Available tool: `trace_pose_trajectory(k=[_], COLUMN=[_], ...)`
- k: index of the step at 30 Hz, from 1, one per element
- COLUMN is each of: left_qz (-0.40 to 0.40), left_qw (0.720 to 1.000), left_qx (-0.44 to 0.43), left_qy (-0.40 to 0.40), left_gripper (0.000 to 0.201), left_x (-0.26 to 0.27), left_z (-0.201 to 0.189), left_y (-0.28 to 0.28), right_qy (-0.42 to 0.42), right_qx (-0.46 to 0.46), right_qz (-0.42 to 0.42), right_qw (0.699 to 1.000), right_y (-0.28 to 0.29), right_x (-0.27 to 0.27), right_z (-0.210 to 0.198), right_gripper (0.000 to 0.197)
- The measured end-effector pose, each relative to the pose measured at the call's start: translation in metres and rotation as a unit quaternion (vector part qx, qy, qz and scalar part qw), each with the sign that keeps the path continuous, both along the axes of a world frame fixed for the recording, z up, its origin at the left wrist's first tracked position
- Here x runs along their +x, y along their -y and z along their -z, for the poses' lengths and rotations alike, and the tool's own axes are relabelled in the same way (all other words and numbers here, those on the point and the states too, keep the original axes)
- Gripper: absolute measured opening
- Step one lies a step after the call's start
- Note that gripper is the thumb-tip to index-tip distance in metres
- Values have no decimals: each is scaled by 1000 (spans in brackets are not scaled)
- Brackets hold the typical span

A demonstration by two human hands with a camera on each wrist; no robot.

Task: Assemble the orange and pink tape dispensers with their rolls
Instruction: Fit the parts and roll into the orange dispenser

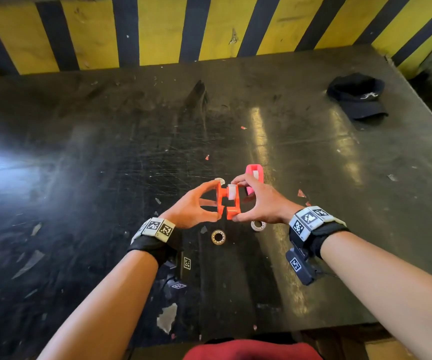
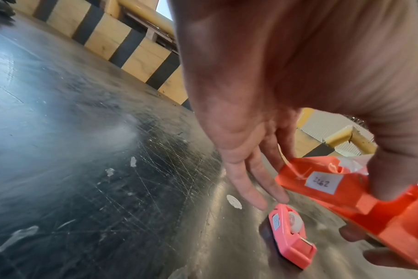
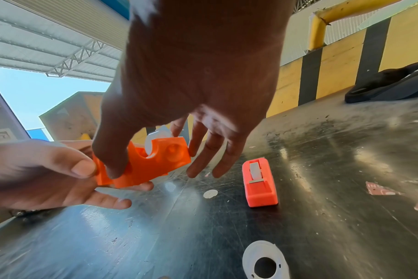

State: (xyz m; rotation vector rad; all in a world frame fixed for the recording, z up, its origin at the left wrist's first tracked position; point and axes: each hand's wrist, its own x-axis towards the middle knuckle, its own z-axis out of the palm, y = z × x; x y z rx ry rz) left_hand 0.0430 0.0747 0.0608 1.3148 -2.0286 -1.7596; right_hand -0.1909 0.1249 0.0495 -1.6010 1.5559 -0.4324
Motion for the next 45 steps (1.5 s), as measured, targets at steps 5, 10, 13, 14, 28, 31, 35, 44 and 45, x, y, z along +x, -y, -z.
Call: trace_pose_trajectory(k=[5, 10, 13, 14, 28, 31, 35, 44, 45], left_qz=[1, 9, 14, 11, 33, -32, -58, -39, -39], left_qw=[1000, 1000, 999, 999, 999, 999, 985, 955, 952], left_qx=[17, 21, 26, 32, 28, -12, -163, -287, -295], left_qy=[-12, -15, -14, -15, -5, -42, 8, 68, 73], left_gripper=[92, 95, 98, 98, 101, 77, 46, 23, 22], left_x=[0, 0, -2, -3, -3, -7, -18, -36, -37], left_z=[0, 1, 2, 1, -6, -10, -11, -16, -17], left_y=[-3, -7, -9, -10, -4, -4, -3, -2, -2], right_qy=[8, 24, 16, 15, 35, 42, 52, 42, 42], right_qx=[18, 37, 38, 37, 19, 3, -16, -45, -45], right_qz=[-3, -4, -10, -11, 12, 35, 48, 55, 54], right_qw=[1000, 999, 999, 999, 999, 998, 997, 997, 997], right_y=[-1, -1, 0, 0, -8, -11, -14, -14, -14], right_x=[-4, -3, 2, 3, 3, 0, 1, 3, 3], right_z=[-3, -2, -1, -2, -4, -4, -3, -2, -2], right_gripper=[82, 82, 85, 85, 77, 80, 83, 91, 90])
